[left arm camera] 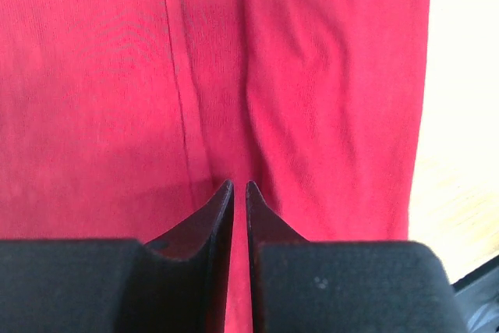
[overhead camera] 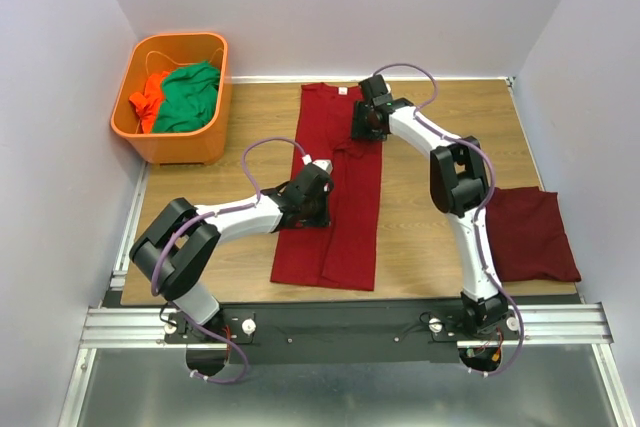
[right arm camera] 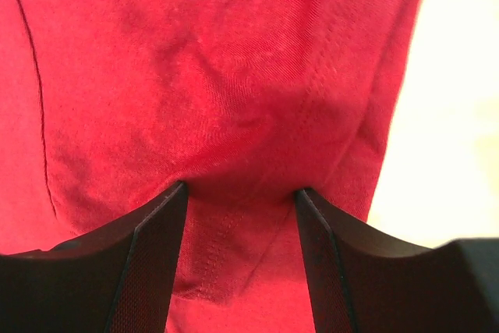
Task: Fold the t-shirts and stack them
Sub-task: Fold the tshirt
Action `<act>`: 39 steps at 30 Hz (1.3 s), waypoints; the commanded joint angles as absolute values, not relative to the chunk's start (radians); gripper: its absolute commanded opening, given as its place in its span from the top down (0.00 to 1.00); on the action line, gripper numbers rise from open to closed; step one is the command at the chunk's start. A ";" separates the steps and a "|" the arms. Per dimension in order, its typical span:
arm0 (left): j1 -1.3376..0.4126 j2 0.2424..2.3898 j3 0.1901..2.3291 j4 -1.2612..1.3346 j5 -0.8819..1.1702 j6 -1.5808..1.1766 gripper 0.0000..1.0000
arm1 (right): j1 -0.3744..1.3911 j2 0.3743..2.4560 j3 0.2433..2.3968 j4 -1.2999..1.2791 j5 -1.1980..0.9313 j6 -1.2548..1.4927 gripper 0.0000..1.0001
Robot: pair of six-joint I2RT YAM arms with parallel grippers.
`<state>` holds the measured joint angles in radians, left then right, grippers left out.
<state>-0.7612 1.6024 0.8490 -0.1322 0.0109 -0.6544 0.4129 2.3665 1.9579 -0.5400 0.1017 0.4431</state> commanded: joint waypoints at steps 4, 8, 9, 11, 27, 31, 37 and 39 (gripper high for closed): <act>-0.762 1.630 0.888 -0.075 0.046 -0.653 0.81 | 0.380 2.572 2.164 -0.541 0.166 0.397 0.36; -0.762 1.661 0.937 -0.058 0.080 -0.660 0.81 | 0.371 2.625 2.255 -0.542 0.106 0.379 0.35; -0.762 1.669 0.948 -0.051 0.090 -0.663 0.80 | 0.371 2.622 2.279 -0.541 0.095 0.376 0.34; -0.762 1.660 0.948 -0.040 0.106 -0.663 0.76 | 0.371 2.603 2.292 -0.542 0.054 0.370 0.30; -0.796 1.523 0.750 0.054 0.210 -0.653 0.62 | 0.393 2.002 1.625 -0.491 -0.005 0.509 0.24; -0.831 1.514 0.721 0.104 0.198 -0.649 0.62 | 0.423 1.714 1.260 -0.367 0.012 0.541 0.25; -0.880 1.499 0.632 0.163 0.138 -0.727 0.62 | 0.483 1.409 0.887 -0.302 0.006 0.597 0.27; -0.897 1.500 0.608 0.189 0.123 -0.747 0.62 | 0.506 1.300 0.783 -0.298 -0.026 0.630 0.28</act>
